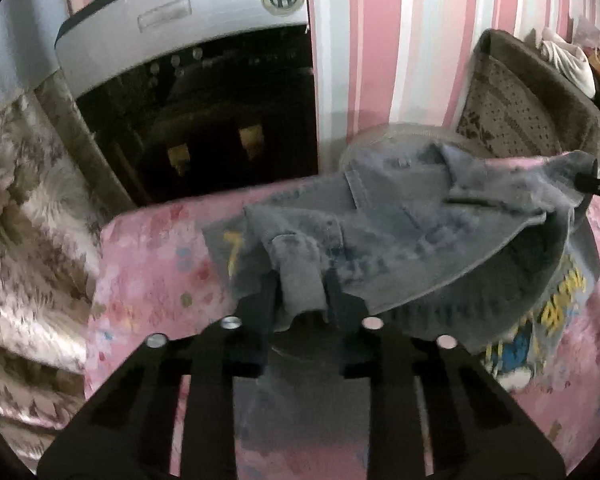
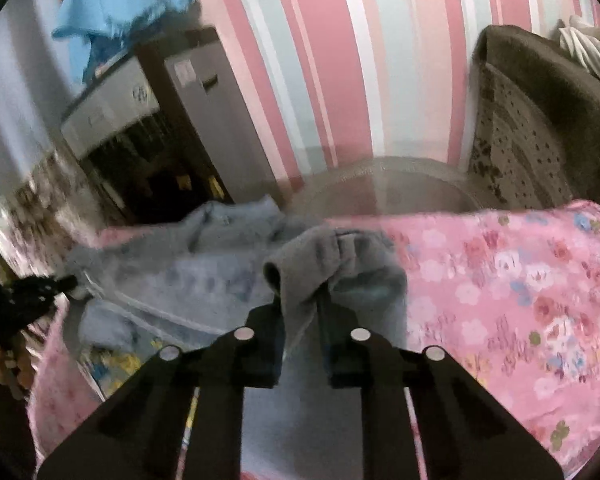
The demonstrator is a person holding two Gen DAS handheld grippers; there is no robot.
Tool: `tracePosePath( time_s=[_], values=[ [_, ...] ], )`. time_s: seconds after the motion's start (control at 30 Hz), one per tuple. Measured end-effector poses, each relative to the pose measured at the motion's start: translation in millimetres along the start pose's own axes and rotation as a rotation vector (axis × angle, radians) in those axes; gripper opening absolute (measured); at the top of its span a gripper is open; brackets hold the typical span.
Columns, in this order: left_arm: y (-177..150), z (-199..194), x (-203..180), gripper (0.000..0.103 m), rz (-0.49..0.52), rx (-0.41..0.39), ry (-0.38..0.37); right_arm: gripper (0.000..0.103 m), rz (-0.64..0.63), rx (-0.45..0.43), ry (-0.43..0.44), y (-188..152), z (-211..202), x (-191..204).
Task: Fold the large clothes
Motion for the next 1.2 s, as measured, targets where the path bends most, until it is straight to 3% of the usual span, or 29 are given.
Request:
tracePosePath(
  time_s=[0.13, 0.27, 0.3, 0.33, 0.4, 0.43, 0.57, 0.67, 0.77, 0.93, 1.03, 1.13, 1.2],
  values=[
    [48, 6, 22, 0.014, -0.083, -0.004, -0.079, 0.013, 0.128, -0.017, 0.109, 52, 3, -17],
    [88, 29, 36, 0.022, -0.106, 0.018, -0.044, 0.014, 0.250, 0.060, 0.140, 85, 39, -37],
    [95, 36, 39, 0.037, -0.110, 0.023, -0.005, 0.019, 0.266, 0.077, 0.145, 87, 47, -39],
    [97, 38, 40, 0.061, -0.110, 0.023, 0.024, 0.025, 0.276, 0.089, 0.172, 86, 54, -43],
    [95, 37, 43, 0.088, -0.117, -0.005, 0.065, 0.066, 0.285, 0.076, 0.203, 80, 51, -49],
    [92, 34, 46, 0.093, -0.117, -0.018, 0.057, 0.073, 0.282, 0.055, 0.216, 76, 45, -51],
    [69, 31, 53, 0.096, -0.105, -0.008, 0.060, 0.075, 0.254, 0.001, 0.200, 56, 17, -62],
    [43, 29, 56, 0.098, -0.105, -0.013, 0.071, 0.075, 0.153, -0.022, 0.019, 32, 1, -57],
    [18, 27, 51, 0.099, -0.093, -0.017, 0.070, 0.075, 0.030, 0.008, -0.072, 14, 8, -42],
    [-5, 21, 45, 0.100, -0.092, -0.037, 0.064, 0.075, -0.076, 0.071, -0.129, 2, 35, -21],
    [-8, 11, 60, 0.100, -0.130, -0.057, 0.033, 0.075, -0.107, 0.079, -0.141, 1, 40, -14],
    [-6, -2, 86, 0.100, -0.198, -0.086, 0.078, 0.075, -0.121, 0.073, -0.156, 2, 41, -11],
    [-7, -6, 102, 0.100, -0.246, -0.095, 0.055, 0.075, -0.119, 0.059, -0.159, 1, 38, -13]
  ],
)
Point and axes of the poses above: each gripper's, at about its wrist camera, not at the fingertips, and z roughly the way its jaws point, x to its left, y to its top, the point moved 2 cm from there along z, roughly the way its jaws point, and after that the axes turned 13 degrees about x, right-handed, at the moved point
